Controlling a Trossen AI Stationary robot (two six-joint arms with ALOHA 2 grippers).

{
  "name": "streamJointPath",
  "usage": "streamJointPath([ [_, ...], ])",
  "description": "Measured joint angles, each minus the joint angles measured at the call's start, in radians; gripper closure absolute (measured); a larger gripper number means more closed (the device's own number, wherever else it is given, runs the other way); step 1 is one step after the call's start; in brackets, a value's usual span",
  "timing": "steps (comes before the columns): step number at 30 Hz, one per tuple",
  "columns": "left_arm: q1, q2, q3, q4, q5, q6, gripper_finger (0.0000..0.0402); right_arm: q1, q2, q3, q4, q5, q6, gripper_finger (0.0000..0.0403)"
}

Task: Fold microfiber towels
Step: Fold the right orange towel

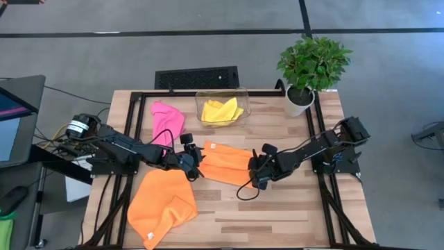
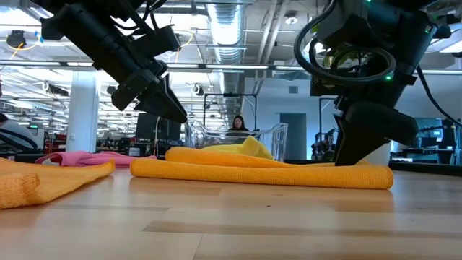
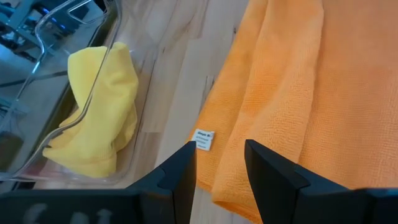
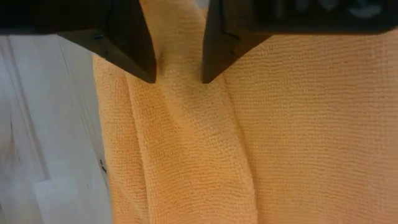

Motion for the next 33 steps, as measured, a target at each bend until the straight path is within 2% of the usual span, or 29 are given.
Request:
streamJointPath([
  [9,0.0,0.0,0.0,0.0,0.0,-0.001,0.0272,-0.023,-0.002,0.0,0.006,0.0,0.0,0.039],
  [15,0.0,0.0,0.0,0.0,0.005,-0.02,0.0272,-0.076,-0.01,0.023,-0.019,0.032,0.0,0.0378],
  [21,0.0,0.0,0.0,0.0,0.028,-0.035,0.0272,-0.133,-0.01,0.025,-0.044,0.07,0.03,0.0396],
  [25,0.0,0.0,0.0,-0.001,0.049,-0.035,0.0272,-0.154,-0.01,0.025,-0.047,0.077,0.054,0.0388],
  [28,0.0,0.0,0.0,-0.001,0.055,-0.046,0.0272,-0.16,-0.01,0.025,-0.048,0.063,0.077,0.0376],
  [33,0.0,0.0,0.0,-0.002,0.07,-0.061,0.0272,-0.171,-0.01,0.025,-0.048,-0.02,0.08,0.0362],
])
